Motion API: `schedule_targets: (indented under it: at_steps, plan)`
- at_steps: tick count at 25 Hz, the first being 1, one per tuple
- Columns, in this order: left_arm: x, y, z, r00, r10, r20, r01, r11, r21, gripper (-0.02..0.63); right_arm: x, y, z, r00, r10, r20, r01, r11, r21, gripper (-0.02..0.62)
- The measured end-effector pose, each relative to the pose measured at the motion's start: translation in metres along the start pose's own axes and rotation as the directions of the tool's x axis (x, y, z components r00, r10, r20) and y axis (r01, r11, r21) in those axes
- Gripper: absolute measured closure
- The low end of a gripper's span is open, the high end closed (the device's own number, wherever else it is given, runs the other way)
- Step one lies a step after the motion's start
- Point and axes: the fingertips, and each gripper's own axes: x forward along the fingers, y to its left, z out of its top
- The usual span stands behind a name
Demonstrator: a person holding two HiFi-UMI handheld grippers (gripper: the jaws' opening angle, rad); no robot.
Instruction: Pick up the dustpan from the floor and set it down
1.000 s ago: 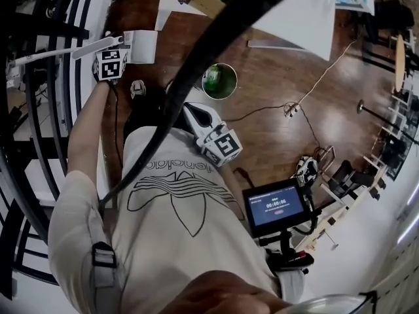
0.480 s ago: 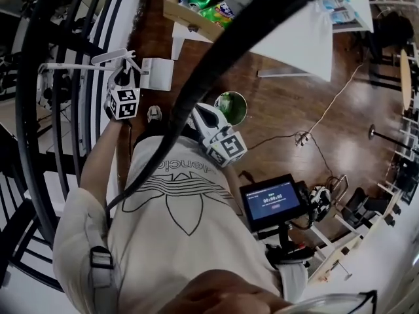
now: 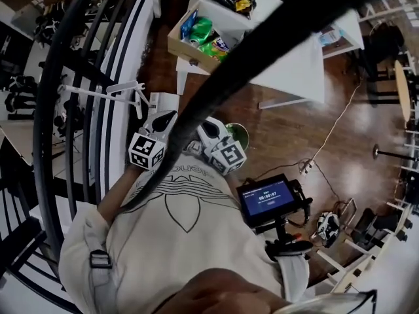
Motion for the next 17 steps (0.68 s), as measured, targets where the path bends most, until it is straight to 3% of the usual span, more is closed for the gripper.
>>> schedule_targets:
  at_steps: [3,8,17]
  plan:
    - [0.003,-0.006,0.007,1.000,-0.020,-0.005,0.020,0.997,0.072,0.586,0.008,0.005,0.004,1.000,0.020,-0.012,-0.020,1.000,-0.014,0.595]
    - [0.001,-0.007,0.026,0.998,-0.060,0.022,0.059,0.997,0.041,0.586,0.011,0.005,0.002,0.999,0.039,-0.020,-0.040,0.999,-0.035,0.595]
    - [0.013,-0.013,0.031,0.993,-0.113,0.021,0.110,0.987,0.120,0.586,0.014,-0.003,0.007,1.000,0.015,0.009,-0.015,0.999,-0.047,0.595]
